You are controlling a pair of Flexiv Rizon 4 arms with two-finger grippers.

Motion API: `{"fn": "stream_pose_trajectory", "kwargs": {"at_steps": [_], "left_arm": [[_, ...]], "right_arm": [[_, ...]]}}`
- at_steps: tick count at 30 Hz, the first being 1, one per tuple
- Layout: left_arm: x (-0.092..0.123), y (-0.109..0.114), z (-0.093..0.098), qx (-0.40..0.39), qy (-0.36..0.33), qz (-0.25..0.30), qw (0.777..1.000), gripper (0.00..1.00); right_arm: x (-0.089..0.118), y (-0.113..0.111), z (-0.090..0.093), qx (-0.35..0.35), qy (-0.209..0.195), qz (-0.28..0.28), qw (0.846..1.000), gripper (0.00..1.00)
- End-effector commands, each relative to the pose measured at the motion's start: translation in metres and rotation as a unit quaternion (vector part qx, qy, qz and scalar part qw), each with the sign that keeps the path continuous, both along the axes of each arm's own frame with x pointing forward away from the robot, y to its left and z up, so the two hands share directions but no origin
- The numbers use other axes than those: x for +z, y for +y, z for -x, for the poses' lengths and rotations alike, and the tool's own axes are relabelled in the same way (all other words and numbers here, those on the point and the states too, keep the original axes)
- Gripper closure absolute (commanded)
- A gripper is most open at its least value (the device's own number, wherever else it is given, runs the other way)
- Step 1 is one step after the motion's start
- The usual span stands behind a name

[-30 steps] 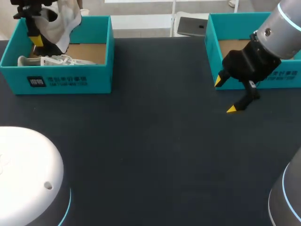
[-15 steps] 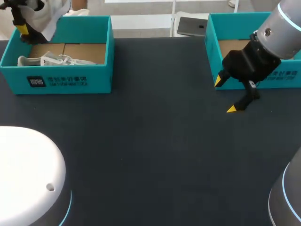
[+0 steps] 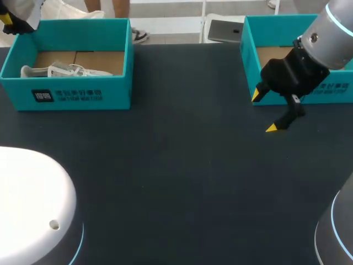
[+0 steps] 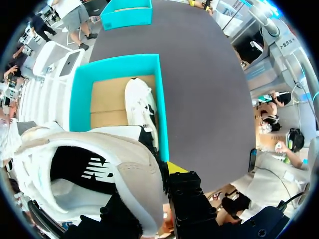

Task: Take the shoe out of the shoebox, open the shoe tongue, remove and reinsert the insole, then place the shoe into the shoebox

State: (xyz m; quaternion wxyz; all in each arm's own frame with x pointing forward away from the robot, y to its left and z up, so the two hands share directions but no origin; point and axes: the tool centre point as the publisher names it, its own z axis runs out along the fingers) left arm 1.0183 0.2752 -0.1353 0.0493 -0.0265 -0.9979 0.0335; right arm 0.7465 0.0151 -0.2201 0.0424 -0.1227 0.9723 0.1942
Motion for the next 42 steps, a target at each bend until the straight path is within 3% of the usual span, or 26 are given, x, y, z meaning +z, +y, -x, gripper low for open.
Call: {"fn": "stream_pose_trajectory", "kwargs": {"at_steps": [1, 12, 27, 28, 30, 32, 34, 36, 38, 39, 40, 41, 42], "left_arm": [[-0.012, 0.011, -0.025, 0.002, 0.017, 0.022, 1.0, 1.0], [-0.039, 0.009, -0.059, 0.015, 0.026, 0.008, 1.0, 1.0], [-0.041, 0.007, -0.059, 0.015, 0.023, -0.006, 1.0, 1.0], [-0.043, 0.002, -0.052, -0.061, 0.051, -0.014, 0.997, 1.0], [-0.043, 0.003, -0.047, -0.194, 0.092, 0.017, 0.977, 1.0], [-0.046, 0.006, -0.042, -0.308, 0.065, -0.027, 0.949, 1.0], [-0.046, 0.013, -0.041, -0.43, 0.068, -0.049, 0.899, 1.0], [-0.046, 0.017, -0.047, -0.479, 0.07, -0.054, 0.874, 1.0], [-0.048, 0.021, -0.057, -0.541, 0.065, -0.098, 0.833, 1.0], [-0.048, 0.025, -0.061, -0.583, 0.061, -0.116, 0.802, 1.0], [-0.047, 0.027, -0.067, -0.596, 0.066, -0.127, 0.79, 1.0], [-0.047, 0.029, -0.071, -0.634, 0.069, -0.14, 0.757, 1.0], [-0.045, 0.032, -0.076, -0.649, 0.065, -0.139, 0.745, 1.0]], "right_arm": [[-0.001, 0.001, 0.0, -0.001, -0.001, 0.002, 1.0, 0.0], [-0.001, 0.001, 0.0, -0.001, -0.001, 0.002, 1.0, 0.0], [-0.001, 0.001, 0.0, -0.001, -0.001, 0.002, 1.0, 0.0], [-0.001, 0.001, 0.0, -0.001, -0.001, 0.002, 1.0, 0.0], [-0.001, 0.001, 0.0, -0.001, -0.001, 0.002, 1.0, 0.0], [-0.001, 0.001, 0.0, -0.001, -0.001, 0.002, 1.0, 0.0], [-0.001, 0.001, 0.0, -0.001, -0.001, 0.002, 1.0, 0.0], [-0.001, 0.001, 0.0, -0.001, -0.001, 0.002, 1.0, 0.0], [-0.001, 0.001, 0.0, -0.001, -0.001, 0.002, 1.0, 0.0], [-0.001, 0.001, 0.0, -0.001, -0.001, 0.002, 1.0, 0.0], [-0.001, 0.001, 0.0, -0.001, -0.001, 0.002, 1.0, 0.0], [-0.001, 0.001, 0.0, -0.001, -0.001, 0.002, 1.0, 0.0], [-0.001, 0.001, 0.0, -0.001, -0.001, 0.002, 1.0, 0.0]]}}
